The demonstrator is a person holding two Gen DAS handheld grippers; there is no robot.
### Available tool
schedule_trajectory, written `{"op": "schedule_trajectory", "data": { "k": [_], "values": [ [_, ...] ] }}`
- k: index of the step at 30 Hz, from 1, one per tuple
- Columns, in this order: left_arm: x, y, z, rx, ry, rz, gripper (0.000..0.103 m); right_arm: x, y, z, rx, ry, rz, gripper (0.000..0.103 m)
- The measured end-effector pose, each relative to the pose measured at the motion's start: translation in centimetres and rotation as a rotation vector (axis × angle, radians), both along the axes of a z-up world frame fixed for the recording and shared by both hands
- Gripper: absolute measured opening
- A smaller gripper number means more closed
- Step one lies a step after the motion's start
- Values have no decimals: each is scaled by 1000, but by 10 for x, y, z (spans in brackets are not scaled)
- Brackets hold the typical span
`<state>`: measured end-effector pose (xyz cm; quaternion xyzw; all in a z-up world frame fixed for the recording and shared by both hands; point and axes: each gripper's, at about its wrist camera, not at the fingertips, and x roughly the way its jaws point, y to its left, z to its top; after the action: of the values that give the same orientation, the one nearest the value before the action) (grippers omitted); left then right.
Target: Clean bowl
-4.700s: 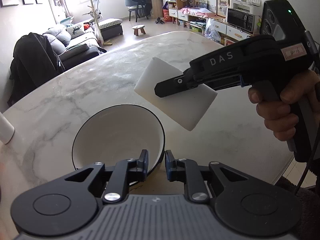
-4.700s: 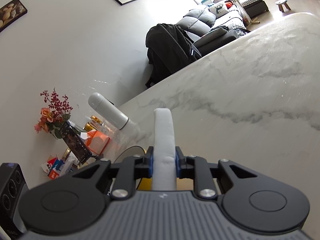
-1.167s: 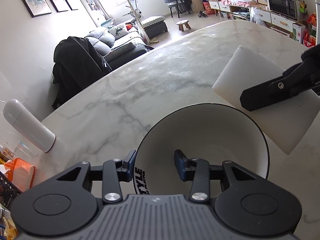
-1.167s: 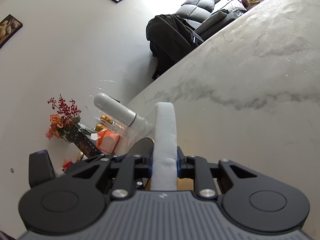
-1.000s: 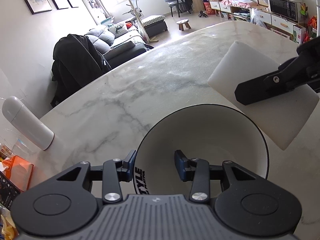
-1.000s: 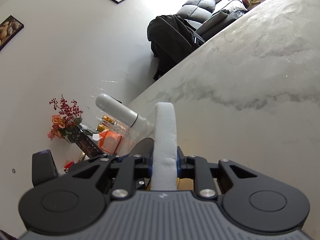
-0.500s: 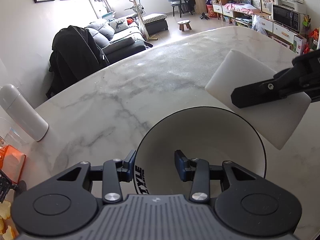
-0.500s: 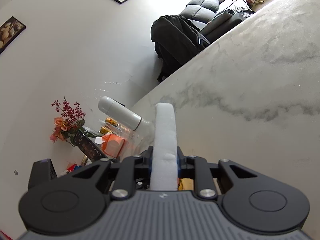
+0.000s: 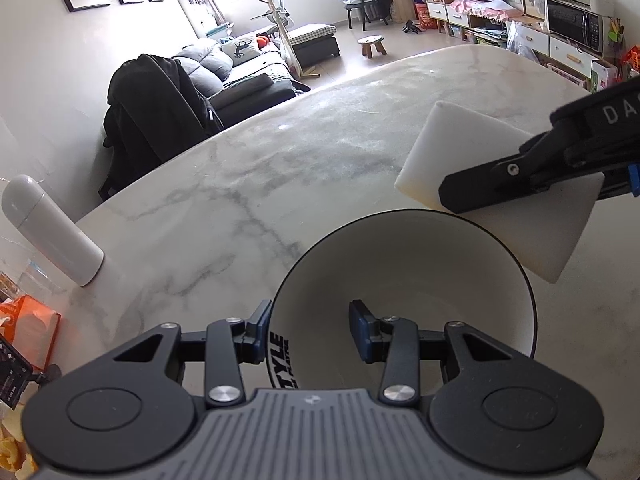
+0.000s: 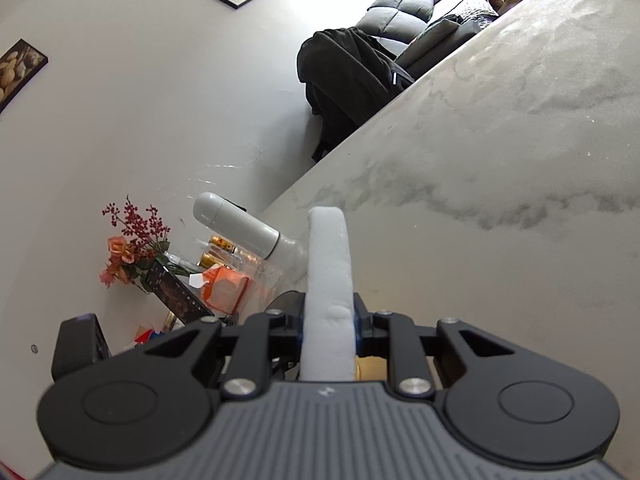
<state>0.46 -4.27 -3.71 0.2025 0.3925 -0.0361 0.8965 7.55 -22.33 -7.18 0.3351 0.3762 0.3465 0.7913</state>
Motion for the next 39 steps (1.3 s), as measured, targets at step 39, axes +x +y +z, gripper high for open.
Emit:
{"op": "schedule_trajectory", "data": {
  "k": [39],
  "values": [
    [-39, -46, 36, 1, -104, -173, 61, -12, -4, 13, -66, -54, -50, 22]
  ]
}}
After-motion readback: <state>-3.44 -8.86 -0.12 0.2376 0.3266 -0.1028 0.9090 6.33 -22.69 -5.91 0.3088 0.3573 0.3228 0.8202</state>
